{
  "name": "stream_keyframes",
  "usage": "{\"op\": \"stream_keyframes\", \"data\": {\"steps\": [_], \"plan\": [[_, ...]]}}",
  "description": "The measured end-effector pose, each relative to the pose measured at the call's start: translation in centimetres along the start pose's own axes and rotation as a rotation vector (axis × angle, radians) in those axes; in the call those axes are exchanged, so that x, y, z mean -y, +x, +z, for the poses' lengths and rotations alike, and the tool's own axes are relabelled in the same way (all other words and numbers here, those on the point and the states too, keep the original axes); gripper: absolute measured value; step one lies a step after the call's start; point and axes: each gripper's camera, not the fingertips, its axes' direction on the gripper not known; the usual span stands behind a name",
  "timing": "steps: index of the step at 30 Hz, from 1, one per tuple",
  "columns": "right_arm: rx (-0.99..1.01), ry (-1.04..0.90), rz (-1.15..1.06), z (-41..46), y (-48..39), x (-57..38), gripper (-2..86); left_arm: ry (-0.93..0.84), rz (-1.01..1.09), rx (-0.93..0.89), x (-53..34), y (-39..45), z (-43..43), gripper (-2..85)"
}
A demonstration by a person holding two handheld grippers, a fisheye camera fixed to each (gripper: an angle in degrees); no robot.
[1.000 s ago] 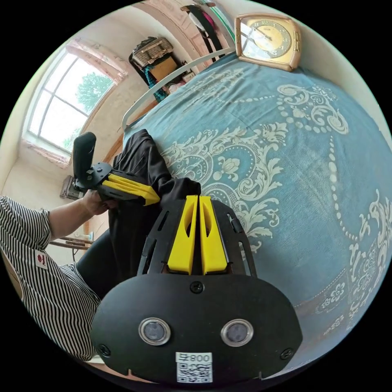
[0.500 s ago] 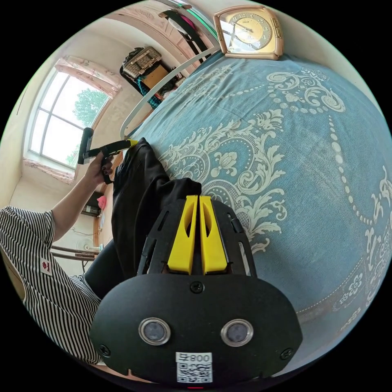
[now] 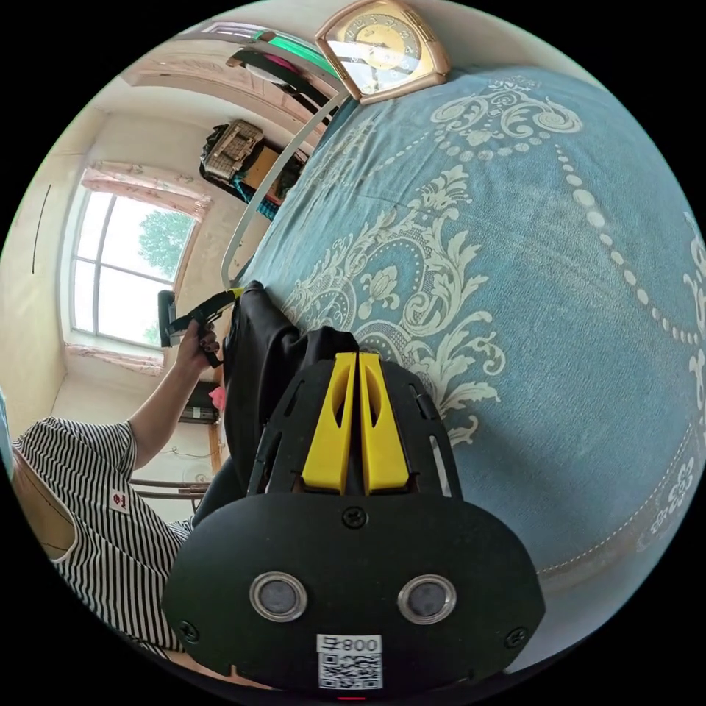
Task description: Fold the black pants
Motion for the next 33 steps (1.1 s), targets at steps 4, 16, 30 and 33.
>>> {"op": "stream_keyframes", "data": {"steps": [4,16,30,33], "plan": [[0.003,0.038,0.003,-1.4,-0.3,-0.9,0.2,0.075,-0.006,0.085,-0.3,1.2,-2.1,0.2],[-0.334,-0.011,-0.241,3.2,-8.8,-1.8,0.0,-0.198,0.428,-0.019,-0.7,17.0,5.3,0.2],[-0.204,0.148,-0.052,0.2,-5.5,-4.8,0.0,-0.107,0.462,0.008,4.0,21.7,0.5,0.2],[-0.230,0.087,-0.053,1.3,-5.5,-4.7,0.0,-0.193,0.473,0.081,5.6,23.1,2.3,0.1]]}}
